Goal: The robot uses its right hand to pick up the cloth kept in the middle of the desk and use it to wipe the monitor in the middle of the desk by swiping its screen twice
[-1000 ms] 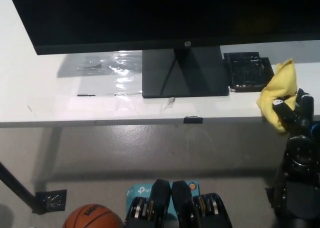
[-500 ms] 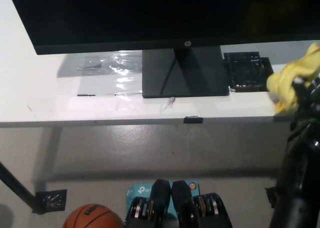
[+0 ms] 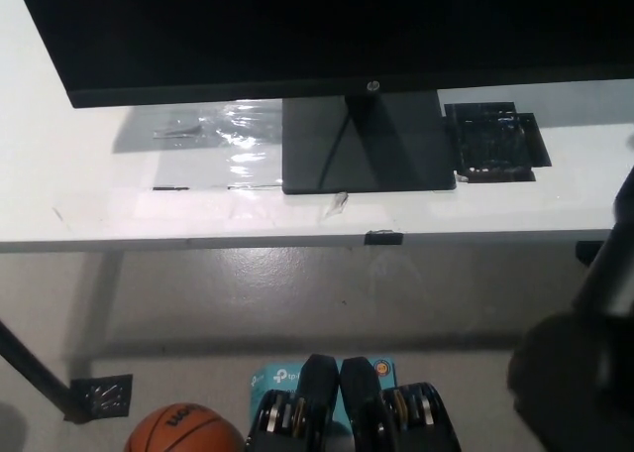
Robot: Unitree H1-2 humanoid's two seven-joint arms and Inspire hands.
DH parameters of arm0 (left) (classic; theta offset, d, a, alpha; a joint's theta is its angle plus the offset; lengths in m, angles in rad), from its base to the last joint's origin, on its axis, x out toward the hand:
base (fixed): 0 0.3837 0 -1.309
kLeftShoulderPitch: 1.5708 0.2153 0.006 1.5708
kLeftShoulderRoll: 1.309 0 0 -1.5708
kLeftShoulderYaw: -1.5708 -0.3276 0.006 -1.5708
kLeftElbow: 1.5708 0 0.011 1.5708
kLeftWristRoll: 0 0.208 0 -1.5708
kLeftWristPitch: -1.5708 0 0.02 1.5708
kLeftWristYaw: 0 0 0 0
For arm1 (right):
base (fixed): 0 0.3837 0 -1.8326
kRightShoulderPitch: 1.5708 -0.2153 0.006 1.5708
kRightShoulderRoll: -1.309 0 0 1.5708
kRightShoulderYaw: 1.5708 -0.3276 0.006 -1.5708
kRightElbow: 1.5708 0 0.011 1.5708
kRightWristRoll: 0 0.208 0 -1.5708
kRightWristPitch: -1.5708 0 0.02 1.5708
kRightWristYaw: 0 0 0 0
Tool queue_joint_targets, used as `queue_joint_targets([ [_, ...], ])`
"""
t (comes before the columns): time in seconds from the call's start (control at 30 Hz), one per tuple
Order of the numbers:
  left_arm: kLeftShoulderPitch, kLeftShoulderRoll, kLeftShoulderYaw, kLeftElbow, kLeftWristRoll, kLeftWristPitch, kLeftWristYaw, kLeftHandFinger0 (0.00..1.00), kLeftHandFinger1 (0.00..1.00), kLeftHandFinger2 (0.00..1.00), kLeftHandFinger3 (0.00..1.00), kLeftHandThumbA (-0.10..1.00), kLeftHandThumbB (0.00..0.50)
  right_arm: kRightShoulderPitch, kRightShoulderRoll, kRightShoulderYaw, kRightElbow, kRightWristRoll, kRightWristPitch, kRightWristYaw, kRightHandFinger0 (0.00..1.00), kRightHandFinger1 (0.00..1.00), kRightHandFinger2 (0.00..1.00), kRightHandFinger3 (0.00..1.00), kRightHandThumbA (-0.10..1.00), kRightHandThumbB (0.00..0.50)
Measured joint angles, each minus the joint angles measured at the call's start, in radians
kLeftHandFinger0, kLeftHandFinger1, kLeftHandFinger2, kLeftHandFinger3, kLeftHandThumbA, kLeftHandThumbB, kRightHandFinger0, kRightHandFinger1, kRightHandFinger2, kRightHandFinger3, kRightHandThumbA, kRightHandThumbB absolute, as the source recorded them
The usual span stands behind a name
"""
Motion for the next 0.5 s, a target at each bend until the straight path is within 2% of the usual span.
queue_joint_targets([
  [0.03,0.000,0.000,0.001,0.000,0.001,0.000,0.000,0.60,0.52,0.00,0.00,0.54,0.500,0.000,-0.006,0.022,0.008,-0.008,-0.016,-0.013,0.00,0.00,0.24,0.46,-0.10,0.038],
  [0.07,0.000,0.000,0.001,0.000,0.001,-0.001,0.000,0.61,0.53,0.00,0.00,0.55,0.500,0.002,-0.007,0.044,0.018,-0.019,-0.039,-0.024,0.00,0.00,0.19,0.40,-0.10,0.041],
  [0.1,0.000,0.000,0.002,0.000,0.001,-0.002,0.000,0.62,0.53,0.00,0.00,0.54,0.500,0.008,-0.011,0.075,0.034,-0.039,-0.056,-0.039,0.00,0.00,0.18,0.31,-0.10,0.047],
  [0.17,0.000,0.000,0.004,0.000,0.001,-0.003,0.000,0.62,0.54,0.00,0.00,0.54,0.500,0.025,-0.022,0.145,0.067,-0.082,-0.081,-0.064,0.00,0.00,0.13,0.21,-0.10,0.114],
  [0.2,0.000,0.000,0.004,0.000,0.001,-0.003,0.000,0.62,0.54,0.00,0.00,0.55,0.500,0.031,-0.025,0.164,0.076,-0.095,-0.085,-0.072,0.00,0.00,0.13,0.20,-0.10,0.117],
  [0.27,0.000,0.000,0.004,0.000,0.001,-0.002,-0.001,0.62,0.53,0.00,0.00,0.54,0.500,0.047,-0.037,0.223,0.114,-0.133,-0.092,-0.092,0.00,0.00,0.19,0.23,-0.10,0.140],
  [0.3,0.000,0.000,0.004,0.000,0.002,-0.002,-0.001,0.59,0.51,0.00,0.00,0.53,0.500,0.056,-0.044,0.262,0.142,-0.158,-0.097,-0.106,0.00,0.00,0.26,0.15,-0.10,0.122],
  [0.33,0.000,0.000,0.004,0.000,0.002,-0.002,-0.001,0.62,0.53,0.00,0.00,0.52,0.500,0.061,-0.048,0.284,0.159,-0.176,-0.100,-0.114,0.00,0.01,0.38,0.16,-0.10,0.114],
  [0.37,0.000,0.000,0.004,0.000,0.002,-0.002,-0.001,0.66,0.56,0.00,0.00,0.50,0.500,0.067,-0.057,0.319,0.191,-0.197,-0.104,-0.126,0.00,0.00,0.44,0.08,-0.10,0.076],
  [0.43,0.000,0.000,0.004,0.000,0.001,-0.001,-0.001,0.67,0.58,0.00,0.00,0.51,0.500,0.077,-0.073,0.386,0.240,-0.239,-0.109,-0.141,0.00,0.01,0.46,0.09,-0.10,0.073],
  [0.5,0.000,0.000,0.004,0.000,0.002,-0.001,-0.001,0.66,0.57,0.00,0.00,0.51,0.500,0.084,-0.092,0.449,0.280,-0.279,-0.118,-0.160,0.00,0.00,0.36,0.00,-0.10,0.086],
])
